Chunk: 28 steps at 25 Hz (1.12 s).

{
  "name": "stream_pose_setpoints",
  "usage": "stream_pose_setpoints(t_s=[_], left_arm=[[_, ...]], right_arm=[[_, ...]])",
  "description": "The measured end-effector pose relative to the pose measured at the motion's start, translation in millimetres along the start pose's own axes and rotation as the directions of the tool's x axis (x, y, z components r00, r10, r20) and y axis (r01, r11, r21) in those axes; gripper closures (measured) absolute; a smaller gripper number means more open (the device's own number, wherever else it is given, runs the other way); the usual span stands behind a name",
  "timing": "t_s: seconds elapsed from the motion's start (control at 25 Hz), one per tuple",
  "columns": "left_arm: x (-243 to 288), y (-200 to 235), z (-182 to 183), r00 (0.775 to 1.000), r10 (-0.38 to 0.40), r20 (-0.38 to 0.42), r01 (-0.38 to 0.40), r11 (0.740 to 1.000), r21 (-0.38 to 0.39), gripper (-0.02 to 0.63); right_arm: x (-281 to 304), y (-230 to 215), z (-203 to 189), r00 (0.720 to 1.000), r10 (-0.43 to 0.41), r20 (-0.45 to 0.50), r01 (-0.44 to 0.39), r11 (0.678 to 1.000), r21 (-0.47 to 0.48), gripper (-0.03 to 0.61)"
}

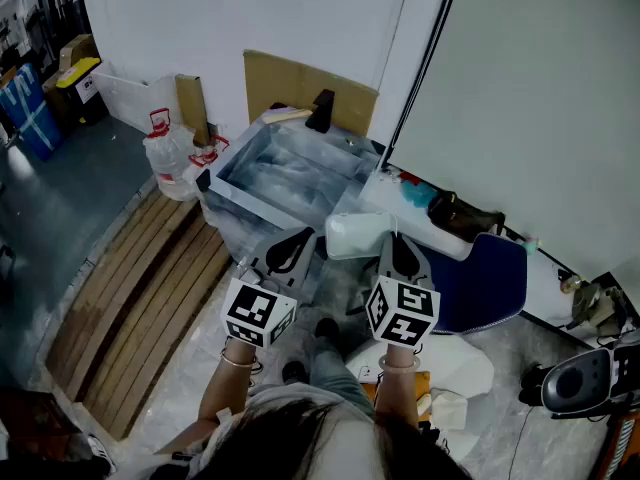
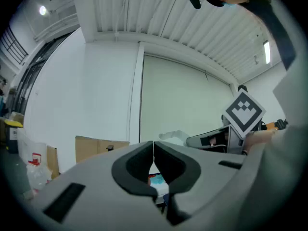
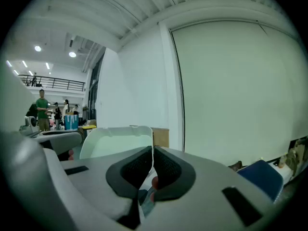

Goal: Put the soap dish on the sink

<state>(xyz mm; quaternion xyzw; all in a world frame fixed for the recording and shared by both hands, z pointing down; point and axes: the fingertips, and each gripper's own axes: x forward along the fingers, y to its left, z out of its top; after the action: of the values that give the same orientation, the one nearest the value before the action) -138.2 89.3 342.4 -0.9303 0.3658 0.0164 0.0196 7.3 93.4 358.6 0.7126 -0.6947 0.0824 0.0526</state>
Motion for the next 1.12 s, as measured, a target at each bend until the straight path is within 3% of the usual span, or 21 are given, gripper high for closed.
stream_pose_setpoints(t_s=[1.12], left_arm=[[147, 58, -28, 0.998, 0.025, -0.066, -0.025, 1.0, 0.005, 0.604]], right_arm=[[156, -63, 4, 0.998, 0.02, -0.054, -0.021, 1.0, 0.0, 0.548]])
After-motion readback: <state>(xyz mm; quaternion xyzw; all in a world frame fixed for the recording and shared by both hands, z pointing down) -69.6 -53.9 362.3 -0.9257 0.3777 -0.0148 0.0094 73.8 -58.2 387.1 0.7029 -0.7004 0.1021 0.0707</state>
